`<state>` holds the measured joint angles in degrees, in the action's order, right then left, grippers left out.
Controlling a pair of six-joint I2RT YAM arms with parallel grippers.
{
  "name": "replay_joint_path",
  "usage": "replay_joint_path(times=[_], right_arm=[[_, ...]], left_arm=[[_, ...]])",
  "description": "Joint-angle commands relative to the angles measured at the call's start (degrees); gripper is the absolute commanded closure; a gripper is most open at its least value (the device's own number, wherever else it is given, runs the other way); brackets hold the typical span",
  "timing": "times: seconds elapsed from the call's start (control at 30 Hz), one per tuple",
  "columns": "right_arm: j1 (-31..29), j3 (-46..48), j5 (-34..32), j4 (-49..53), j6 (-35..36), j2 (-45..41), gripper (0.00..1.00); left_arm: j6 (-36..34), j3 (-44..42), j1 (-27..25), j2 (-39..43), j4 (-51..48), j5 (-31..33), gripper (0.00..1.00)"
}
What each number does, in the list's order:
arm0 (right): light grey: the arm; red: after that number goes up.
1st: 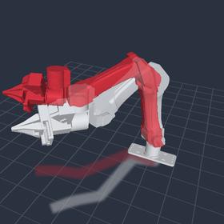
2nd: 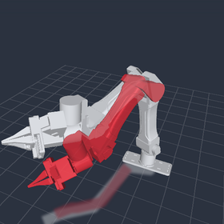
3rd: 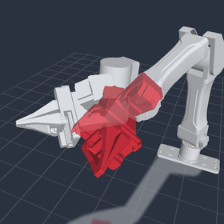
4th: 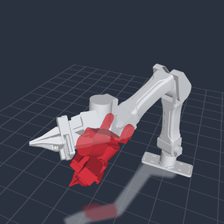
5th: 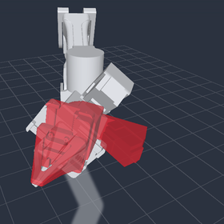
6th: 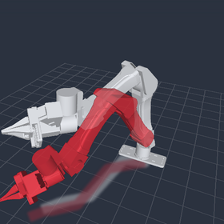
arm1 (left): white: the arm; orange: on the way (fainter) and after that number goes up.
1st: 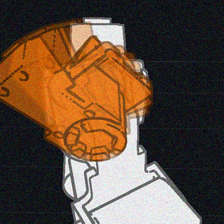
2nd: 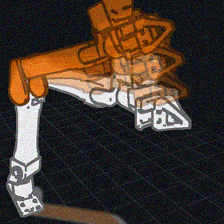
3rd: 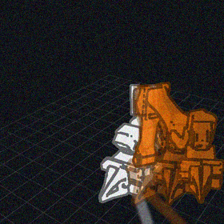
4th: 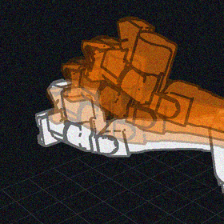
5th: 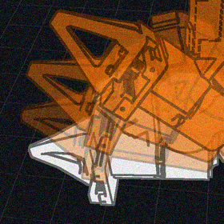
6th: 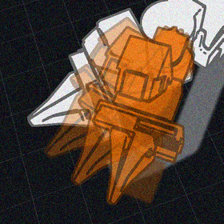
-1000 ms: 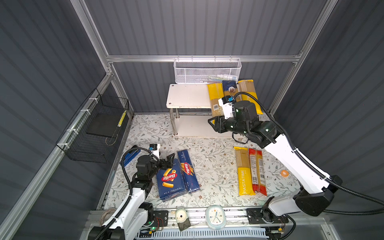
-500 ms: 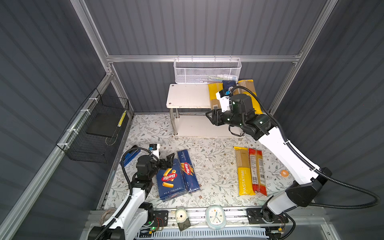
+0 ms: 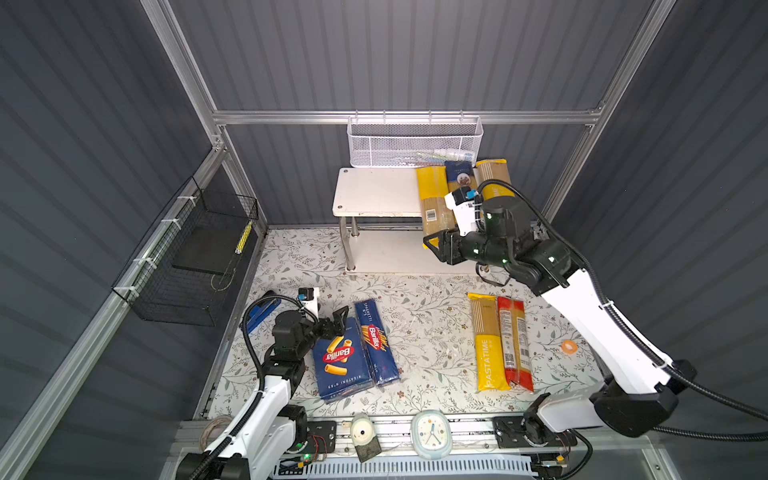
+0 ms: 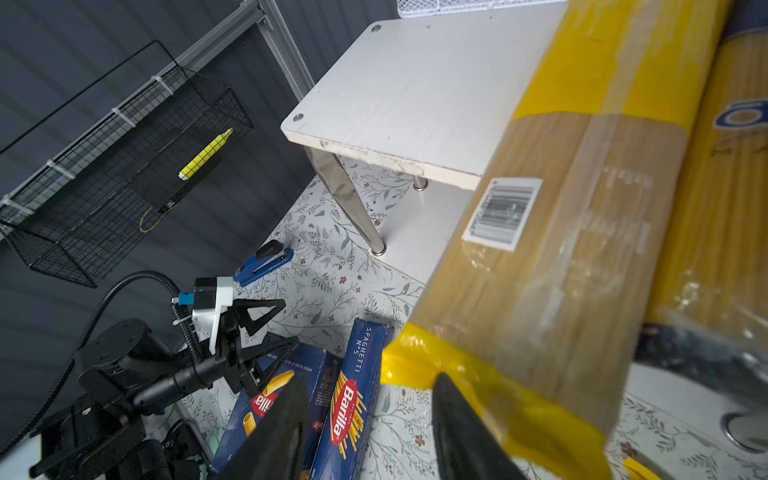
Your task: Place and organize the pasta boxes and bags onto the shelf
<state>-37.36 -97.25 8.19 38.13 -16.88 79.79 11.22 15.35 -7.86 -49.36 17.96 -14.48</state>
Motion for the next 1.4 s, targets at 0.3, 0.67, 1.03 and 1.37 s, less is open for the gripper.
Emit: replay_joint_path(times=[0.3, 0.67, 1.03, 1.37], right_arm=[[0.39, 6.15, 1.01, -4.37, -1.05, -1.20, 0.48], [3.65, 2.28, 4.44, -8.37, -0.76, 4.50, 0.48], [4.68, -6.06, 5.78, -4.86, 0.45, 10.11, 0.48], [1.39, -2.78, 3.57, -1.48, 1.98, 5.21, 0.44]], left_arm=[[0.62, 1.12, -0.32, 0.44, -0.55, 0.63, 0.01], [0.58, 1.17, -0.32, 0.20, -0.55, 0.56, 0.00], [0.55, 1.21, -0.32, 0.03, -0.55, 0.62, 0.01], [0.56, 1.26, -0.32, 0.13, -0.62, 0.74, 0.00]])
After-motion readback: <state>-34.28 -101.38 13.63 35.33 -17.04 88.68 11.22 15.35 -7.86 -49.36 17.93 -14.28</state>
